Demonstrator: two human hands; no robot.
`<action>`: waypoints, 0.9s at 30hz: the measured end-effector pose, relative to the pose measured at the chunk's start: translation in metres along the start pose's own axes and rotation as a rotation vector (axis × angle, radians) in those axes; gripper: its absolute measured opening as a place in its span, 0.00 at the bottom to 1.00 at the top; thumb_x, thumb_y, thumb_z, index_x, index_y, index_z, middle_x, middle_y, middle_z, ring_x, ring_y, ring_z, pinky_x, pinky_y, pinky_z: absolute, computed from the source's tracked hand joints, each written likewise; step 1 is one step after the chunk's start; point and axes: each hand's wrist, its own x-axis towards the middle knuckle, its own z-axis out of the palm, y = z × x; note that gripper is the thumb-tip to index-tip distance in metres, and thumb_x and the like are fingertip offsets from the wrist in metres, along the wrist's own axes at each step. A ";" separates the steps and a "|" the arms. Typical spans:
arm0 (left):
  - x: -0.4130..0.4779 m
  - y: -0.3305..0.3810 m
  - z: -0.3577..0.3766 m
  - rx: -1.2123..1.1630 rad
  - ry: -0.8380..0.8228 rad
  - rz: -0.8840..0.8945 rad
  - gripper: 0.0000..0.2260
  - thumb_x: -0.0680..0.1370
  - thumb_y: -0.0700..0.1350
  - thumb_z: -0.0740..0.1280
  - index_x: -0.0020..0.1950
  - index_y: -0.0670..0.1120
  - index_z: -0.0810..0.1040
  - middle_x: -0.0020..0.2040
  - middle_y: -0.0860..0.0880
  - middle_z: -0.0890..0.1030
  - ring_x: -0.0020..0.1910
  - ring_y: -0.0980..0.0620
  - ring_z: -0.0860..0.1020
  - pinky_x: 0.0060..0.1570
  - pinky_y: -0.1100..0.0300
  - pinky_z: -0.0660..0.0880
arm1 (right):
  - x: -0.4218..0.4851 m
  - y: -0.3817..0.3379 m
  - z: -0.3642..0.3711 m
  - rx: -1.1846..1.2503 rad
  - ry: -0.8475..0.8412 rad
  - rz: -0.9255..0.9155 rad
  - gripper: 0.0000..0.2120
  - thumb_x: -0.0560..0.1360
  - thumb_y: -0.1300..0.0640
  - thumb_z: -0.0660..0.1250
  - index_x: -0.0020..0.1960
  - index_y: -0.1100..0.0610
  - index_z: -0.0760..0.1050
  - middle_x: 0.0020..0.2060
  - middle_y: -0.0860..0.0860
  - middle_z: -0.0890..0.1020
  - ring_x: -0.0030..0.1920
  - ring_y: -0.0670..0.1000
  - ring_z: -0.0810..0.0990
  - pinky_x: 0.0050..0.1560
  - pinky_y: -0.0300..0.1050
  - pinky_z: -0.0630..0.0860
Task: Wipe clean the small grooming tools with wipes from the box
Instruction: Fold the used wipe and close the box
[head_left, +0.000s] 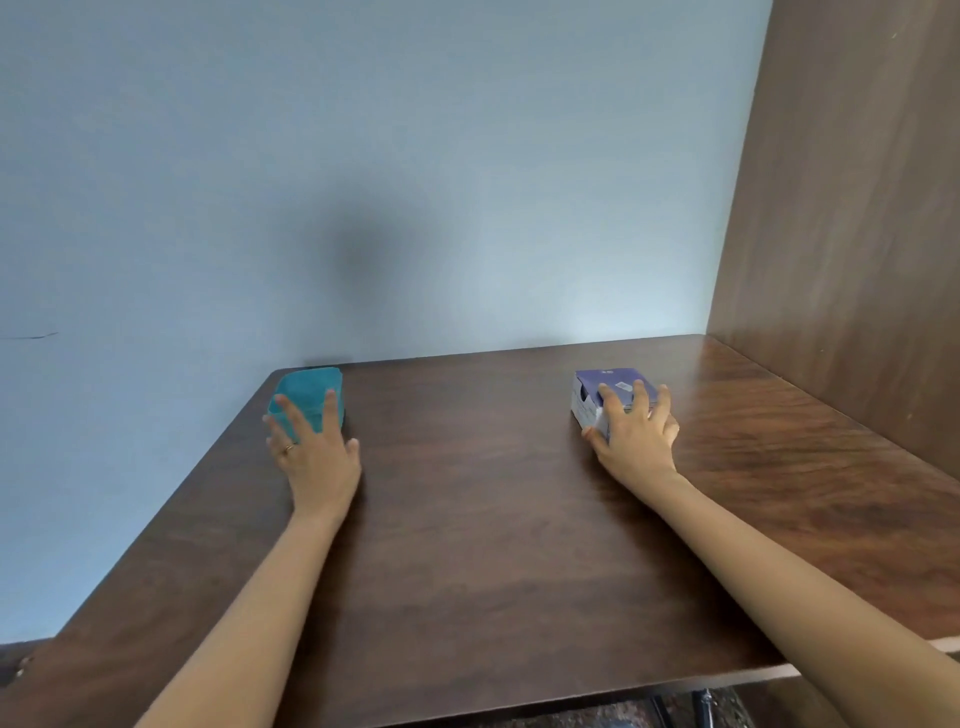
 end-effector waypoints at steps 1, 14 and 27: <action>0.006 -0.008 -0.001 0.015 -0.013 -0.002 0.31 0.79 0.47 0.63 0.78 0.49 0.53 0.76 0.33 0.43 0.73 0.27 0.45 0.72 0.36 0.49 | 0.003 -0.005 0.002 0.001 0.008 -0.004 0.29 0.77 0.43 0.61 0.75 0.48 0.57 0.75 0.61 0.53 0.74 0.67 0.46 0.67 0.63 0.58; 0.019 -0.013 0.005 -0.200 -0.050 0.027 0.21 0.81 0.45 0.60 0.75 0.50 0.62 0.77 0.38 0.51 0.76 0.34 0.51 0.72 0.43 0.58 | 0.033 -0.064 0.040 0.045 0.074 -0.018 0.31 0.56 0.49 0.81 0.57 0.56 0.80 0.57 0.68 0.77 0.59 0.75 0.73 0.46 0.67 0.74; 0.002 0.011 0.005 -0.195 -0.105 0.116 0.24 0.81 0.48 0.61 0.76 0.53 0.59 0.78 0.40 0.52 0.77 0.38 0.50 0.73 0.46 0.56 | 0.050 -0.085 0.043 0.072 0.002 -0.021 0.28 0.77 0.44 0.62 0.74 0.49 0.60 0.74 0.62 0.56 0.75 0.66 0.47 0.68 0.61 0.56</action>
